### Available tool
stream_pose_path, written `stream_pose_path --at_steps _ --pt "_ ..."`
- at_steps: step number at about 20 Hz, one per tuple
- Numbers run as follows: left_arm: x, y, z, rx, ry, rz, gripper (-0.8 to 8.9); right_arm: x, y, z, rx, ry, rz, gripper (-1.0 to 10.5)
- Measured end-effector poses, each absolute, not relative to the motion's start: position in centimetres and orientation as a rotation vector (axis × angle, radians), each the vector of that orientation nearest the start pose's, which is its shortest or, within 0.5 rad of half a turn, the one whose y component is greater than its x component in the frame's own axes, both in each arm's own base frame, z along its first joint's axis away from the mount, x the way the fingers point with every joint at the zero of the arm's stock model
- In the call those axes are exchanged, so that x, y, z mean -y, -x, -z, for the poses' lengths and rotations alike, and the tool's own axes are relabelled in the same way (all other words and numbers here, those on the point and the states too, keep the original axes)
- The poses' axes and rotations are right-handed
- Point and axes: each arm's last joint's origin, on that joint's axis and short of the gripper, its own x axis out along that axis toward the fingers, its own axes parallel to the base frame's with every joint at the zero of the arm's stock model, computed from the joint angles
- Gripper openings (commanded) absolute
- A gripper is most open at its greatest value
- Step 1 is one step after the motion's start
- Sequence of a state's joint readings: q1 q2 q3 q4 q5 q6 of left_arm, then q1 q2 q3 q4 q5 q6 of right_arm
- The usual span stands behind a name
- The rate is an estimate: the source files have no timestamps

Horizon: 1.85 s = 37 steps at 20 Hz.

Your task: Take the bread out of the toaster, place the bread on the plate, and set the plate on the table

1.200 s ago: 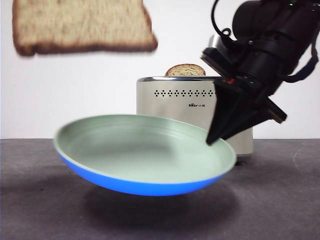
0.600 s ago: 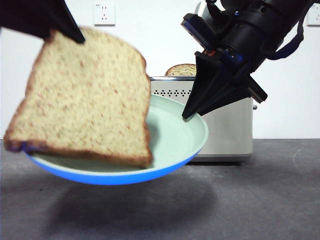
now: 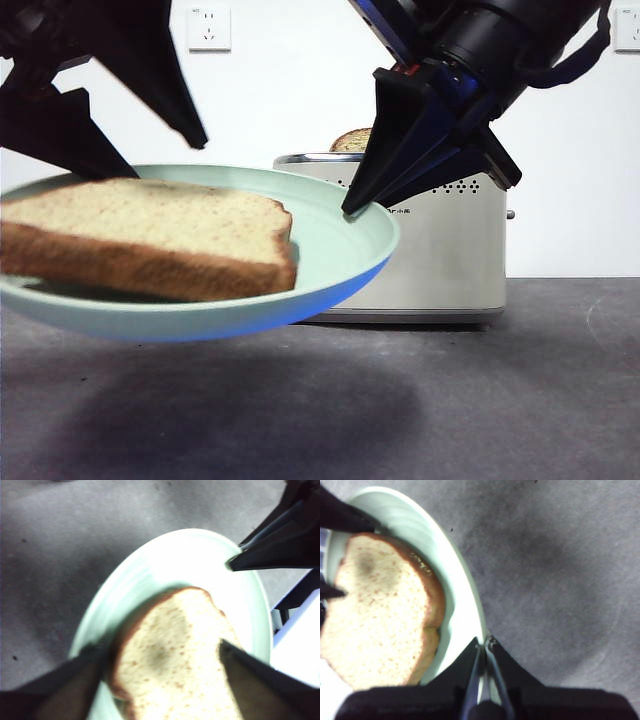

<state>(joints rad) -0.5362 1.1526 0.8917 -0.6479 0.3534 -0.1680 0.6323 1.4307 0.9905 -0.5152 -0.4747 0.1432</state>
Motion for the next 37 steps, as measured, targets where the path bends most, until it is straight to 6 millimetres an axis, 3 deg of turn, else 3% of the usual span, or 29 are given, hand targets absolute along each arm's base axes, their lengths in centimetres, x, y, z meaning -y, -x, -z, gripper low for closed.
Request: stream_pose_path --at_steps 5,17,22,28,34,37 --pt "12.1 -18.2 -27.0 -0.999 0.068 0.772 5.0 -17.9 -22.1 -23.8 -1.079 -0.053 -0.933 -0.2" --pt "11.4 -17.1 -30.9 -0.955 0.033 0.787 5.0 -17.9 -22.1 -23.8 -1.089 -0.06 -0.938 -0.2" --pt "10.9 -16.3 -33.5 -0.892 0.03 0.803 4.99 -17.9 -22.1 -23.8 -1.094 -0.067 -0.928 -0.2" --pt "9.4 -13.6 -37.4 -0.739 0.042 0.831 4.98 -16.9 -22.9 -23.8 -1.09 -0.087 -0.835 -0.2" --pt "7.0 -9.7 -39.6 -0.586 0.057 0.854 4.88 -15.1 -24.1 -23.7 -1.078 -0.121 -0.711 -0.2" --pt "5.9 -7.9 -40.0 -0.544 0.061 0.859 3.56 -14.6 -24.5 -23.7 -1.064 -0.104 -0.634 -0.2"
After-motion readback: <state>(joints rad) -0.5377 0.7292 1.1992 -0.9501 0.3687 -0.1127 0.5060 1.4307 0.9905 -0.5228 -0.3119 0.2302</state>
